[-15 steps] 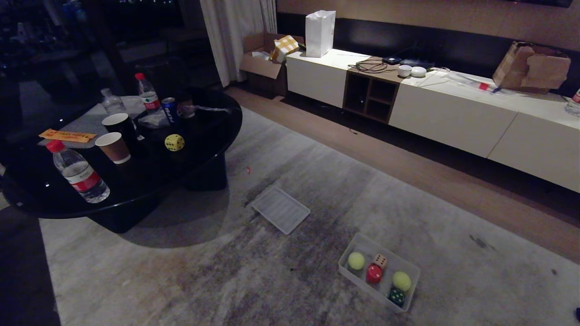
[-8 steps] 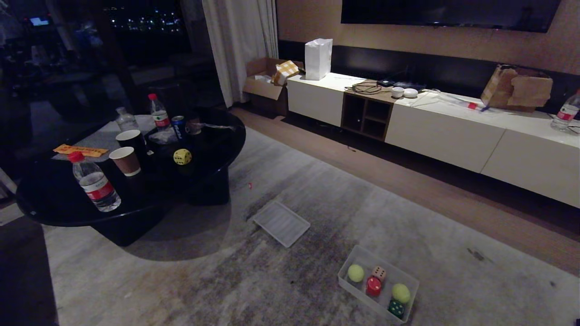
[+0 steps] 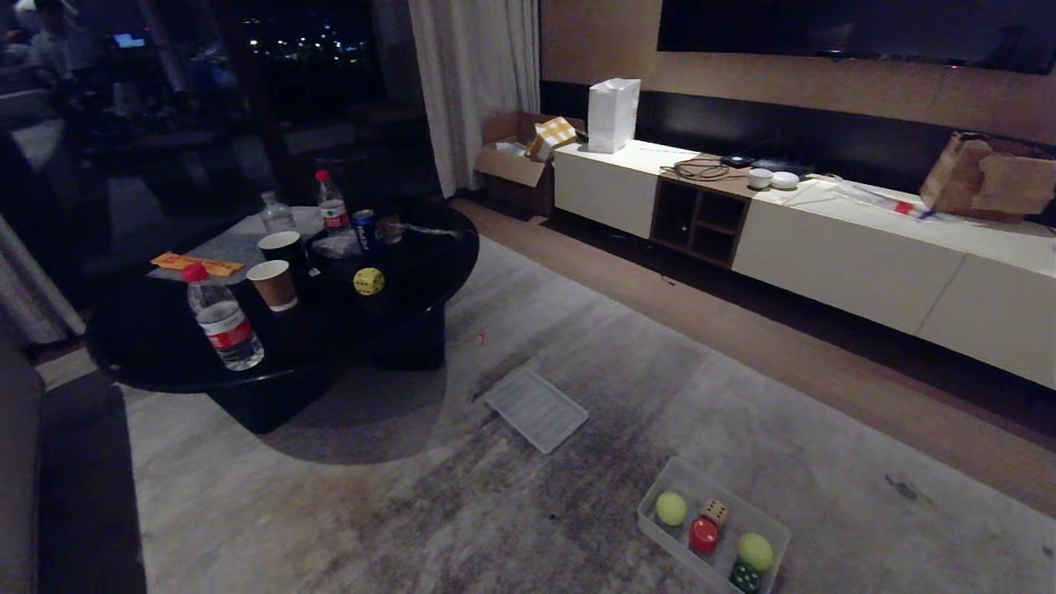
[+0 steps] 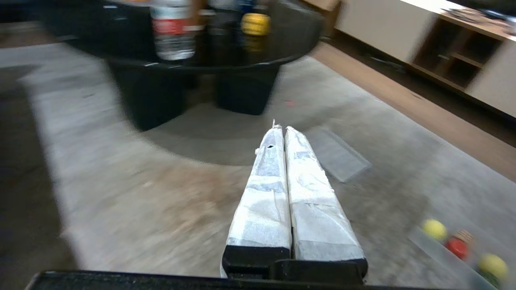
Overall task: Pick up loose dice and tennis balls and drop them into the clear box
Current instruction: Pick up toys out of the box
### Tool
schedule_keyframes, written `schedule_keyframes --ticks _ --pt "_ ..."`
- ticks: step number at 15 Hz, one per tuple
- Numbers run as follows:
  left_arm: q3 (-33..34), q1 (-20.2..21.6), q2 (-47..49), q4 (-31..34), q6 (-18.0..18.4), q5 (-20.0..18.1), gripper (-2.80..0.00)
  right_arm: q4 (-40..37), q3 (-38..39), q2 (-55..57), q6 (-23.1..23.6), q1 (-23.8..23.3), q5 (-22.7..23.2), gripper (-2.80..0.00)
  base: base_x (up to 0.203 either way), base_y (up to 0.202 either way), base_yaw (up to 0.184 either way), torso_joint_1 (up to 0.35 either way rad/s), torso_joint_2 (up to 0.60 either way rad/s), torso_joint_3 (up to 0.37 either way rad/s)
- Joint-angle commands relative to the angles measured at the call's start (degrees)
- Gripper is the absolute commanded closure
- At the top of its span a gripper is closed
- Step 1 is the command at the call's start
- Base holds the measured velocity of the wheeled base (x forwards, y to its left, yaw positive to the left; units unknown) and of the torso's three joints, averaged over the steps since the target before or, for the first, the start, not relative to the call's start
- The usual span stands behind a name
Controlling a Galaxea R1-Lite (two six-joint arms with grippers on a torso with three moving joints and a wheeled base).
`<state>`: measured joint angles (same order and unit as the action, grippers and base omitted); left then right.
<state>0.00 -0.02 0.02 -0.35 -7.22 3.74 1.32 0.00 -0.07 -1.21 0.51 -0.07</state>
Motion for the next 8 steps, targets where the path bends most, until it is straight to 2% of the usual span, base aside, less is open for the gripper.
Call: schedule_keyframes --ticks 1,8 --pt "0.1 0.0 0.1 0.0 -0.1 0.0 0.00 0.0 0.6 0.1 0.0 0.0 0.0 0.00 -0.001 -0.005 0.162 0.003 0.00 0.002" --pt "0.1 0.0 0.1 0.0 -0.2 0.0 0.00 0.1 0.6 0.1 -0.1 0.0 0.0 0.00 0.000 -0.009 0.163 0.003 0.00 0.003"
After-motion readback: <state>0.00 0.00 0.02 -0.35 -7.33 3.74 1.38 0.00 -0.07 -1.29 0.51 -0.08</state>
